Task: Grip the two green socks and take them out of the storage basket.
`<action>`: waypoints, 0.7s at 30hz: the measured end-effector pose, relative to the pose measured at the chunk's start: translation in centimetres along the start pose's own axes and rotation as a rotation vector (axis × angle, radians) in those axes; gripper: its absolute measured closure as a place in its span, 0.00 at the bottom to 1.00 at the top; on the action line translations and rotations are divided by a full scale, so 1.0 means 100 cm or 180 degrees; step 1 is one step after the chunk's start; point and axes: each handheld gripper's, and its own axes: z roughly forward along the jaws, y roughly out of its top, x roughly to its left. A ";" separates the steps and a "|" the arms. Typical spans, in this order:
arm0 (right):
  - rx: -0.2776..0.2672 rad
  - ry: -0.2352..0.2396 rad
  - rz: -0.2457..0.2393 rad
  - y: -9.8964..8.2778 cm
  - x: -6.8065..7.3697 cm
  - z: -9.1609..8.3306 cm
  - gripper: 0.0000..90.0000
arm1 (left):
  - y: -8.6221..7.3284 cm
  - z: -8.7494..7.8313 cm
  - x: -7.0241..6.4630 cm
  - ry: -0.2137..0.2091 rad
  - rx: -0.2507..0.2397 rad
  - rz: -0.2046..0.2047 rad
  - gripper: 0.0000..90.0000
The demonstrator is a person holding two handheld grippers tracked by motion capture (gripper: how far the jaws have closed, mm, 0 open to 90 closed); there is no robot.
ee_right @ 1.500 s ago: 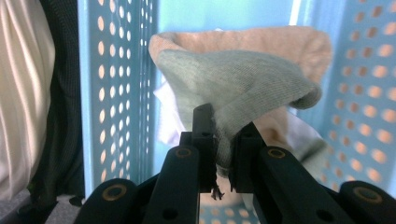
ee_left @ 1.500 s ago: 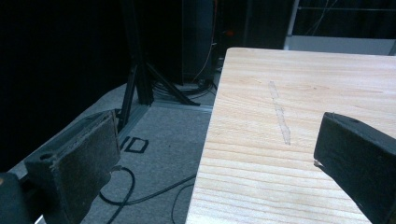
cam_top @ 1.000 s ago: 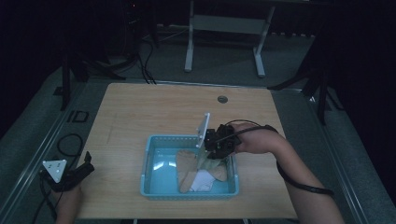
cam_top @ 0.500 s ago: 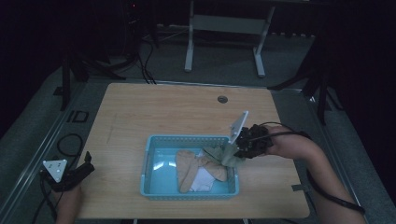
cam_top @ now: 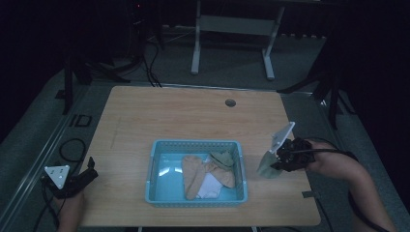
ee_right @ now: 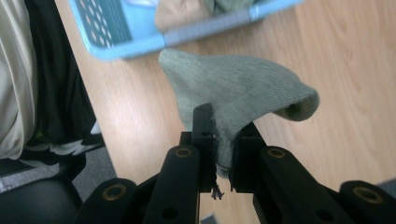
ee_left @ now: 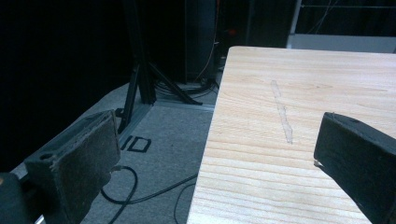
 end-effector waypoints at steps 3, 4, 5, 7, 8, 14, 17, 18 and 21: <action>0.0011 0.0004 0.0078 -0.015 0.002 0.000 0.92 | 0.000 0.000 0.000 0.0002 0.0004 0.0007 0.00; 0.0014 0.0002 0.0107 -0.019 0.002 0.000 0.92 | 0.000 0.000 0.000 0.0004 0.0002 0.0007 0.00; 0.0008 -0.0003 0.0131 -0.023 0.003 0.000 0.92 | 0.000 0.000 0.000 0.0004 0.0004 0.0007 0.00; -0.0037 0.0007 0.0178 -0.031 0.004 0.002 0.92 | 0.000 0.000 0.000 0.0006 0.0004 0.0009 0.00; -0.0038 0.0011 0.0194 -0.033 0.005 0.003 0.92 | 0.000 0.000 0.000 0.0007 0.0004 0.0011 0.00; 0.0032 0.0145 0.0236 -0.045 0.011 0.026 0.92 | 0.000 0.000 0.000 0.0007 0.0004 0.0012 0.00; 0.0056 0.0238 0.0244 -0.048 0.013 0.041 0.92 | 0.000 0.000 0.000 0.0006 0.0005 0.0013 0.00; 0.0070 0.0267 0.0246 -0.049 0.013 0.048 0.92 | 0.000 0.000 0.000 0.0008 0.0004 0.0011 0.00; 0.0085 0.0320 0.0257 -0.050 0.012 0.064 0.92 | 0.000 0.000 0.000 0.0006 0.0005 0.0010 0.00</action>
